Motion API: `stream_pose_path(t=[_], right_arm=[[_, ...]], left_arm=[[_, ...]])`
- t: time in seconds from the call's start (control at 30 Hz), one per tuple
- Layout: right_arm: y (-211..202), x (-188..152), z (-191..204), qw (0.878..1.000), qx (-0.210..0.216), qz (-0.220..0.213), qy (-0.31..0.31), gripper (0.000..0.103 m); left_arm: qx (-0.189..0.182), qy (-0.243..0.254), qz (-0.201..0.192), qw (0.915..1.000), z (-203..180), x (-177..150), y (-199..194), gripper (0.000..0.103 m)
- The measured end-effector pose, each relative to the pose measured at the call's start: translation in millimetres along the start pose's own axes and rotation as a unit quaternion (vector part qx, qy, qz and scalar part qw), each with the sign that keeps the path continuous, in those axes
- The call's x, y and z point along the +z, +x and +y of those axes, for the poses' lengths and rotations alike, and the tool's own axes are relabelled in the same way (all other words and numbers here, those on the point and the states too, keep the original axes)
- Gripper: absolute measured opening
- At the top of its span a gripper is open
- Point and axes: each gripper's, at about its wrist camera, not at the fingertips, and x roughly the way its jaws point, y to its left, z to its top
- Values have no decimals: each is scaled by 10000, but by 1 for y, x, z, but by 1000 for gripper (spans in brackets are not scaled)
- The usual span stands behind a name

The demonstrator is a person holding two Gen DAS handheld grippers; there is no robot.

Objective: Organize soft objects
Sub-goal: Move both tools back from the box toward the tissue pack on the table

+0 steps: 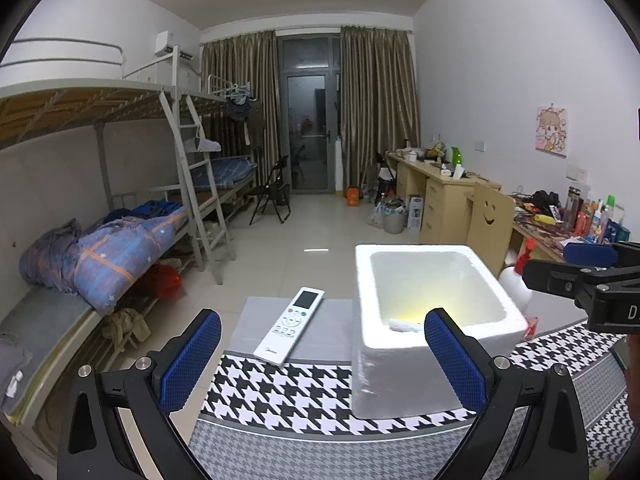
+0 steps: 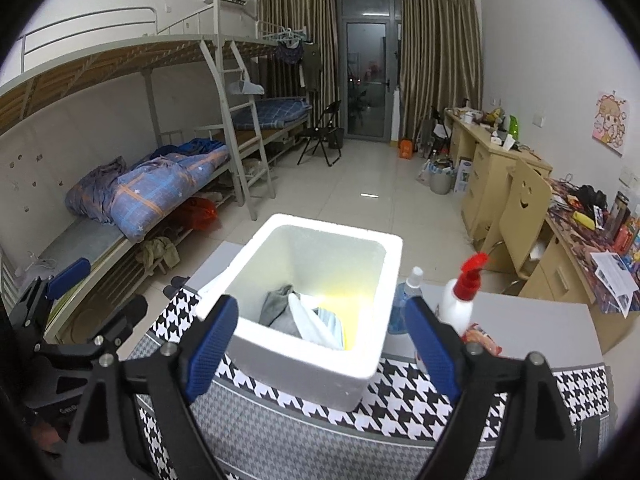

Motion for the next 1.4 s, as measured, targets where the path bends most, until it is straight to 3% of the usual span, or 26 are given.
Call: stream_pose_path(t=[0.67, 1.4], right_arm=[[-59, -29, -12, 9992, 51, -379, 136, 88], [-116, -74, -30, 9960, -55, -854, 272, 88]], left_arm=[[-255, 207, -315, 9990, -29, -2, -58, 102], [-886, 355, -559, 9939, -67, -16, -105, 102]])
